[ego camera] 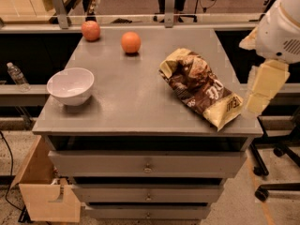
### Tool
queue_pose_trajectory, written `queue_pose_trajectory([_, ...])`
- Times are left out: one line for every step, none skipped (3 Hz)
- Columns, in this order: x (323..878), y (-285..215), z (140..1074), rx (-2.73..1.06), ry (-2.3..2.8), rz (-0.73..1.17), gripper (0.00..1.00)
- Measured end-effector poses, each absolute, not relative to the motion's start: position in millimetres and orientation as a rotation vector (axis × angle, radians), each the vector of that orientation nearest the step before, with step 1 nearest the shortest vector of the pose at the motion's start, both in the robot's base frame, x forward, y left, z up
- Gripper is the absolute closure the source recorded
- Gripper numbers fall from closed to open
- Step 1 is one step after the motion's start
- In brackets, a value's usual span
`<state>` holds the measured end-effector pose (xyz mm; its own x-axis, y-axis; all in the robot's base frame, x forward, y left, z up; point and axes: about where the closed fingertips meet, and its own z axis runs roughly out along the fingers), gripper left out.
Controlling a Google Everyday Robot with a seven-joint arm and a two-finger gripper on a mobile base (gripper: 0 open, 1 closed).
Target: Move brown chip bag near white bowl
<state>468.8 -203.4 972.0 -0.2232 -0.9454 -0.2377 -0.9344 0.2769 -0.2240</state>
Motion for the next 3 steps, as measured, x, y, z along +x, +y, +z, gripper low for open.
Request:
queue_pose_trajectory([507,-187,966,-1.686,2.229,-0.005,0.00])
queue_pose_trajectory([531,-169,954,-1.618,2.223,0.037,0.00])
queue_pose_trajectory([549,-162,936,-1.531,2.217,0.061,0.00])
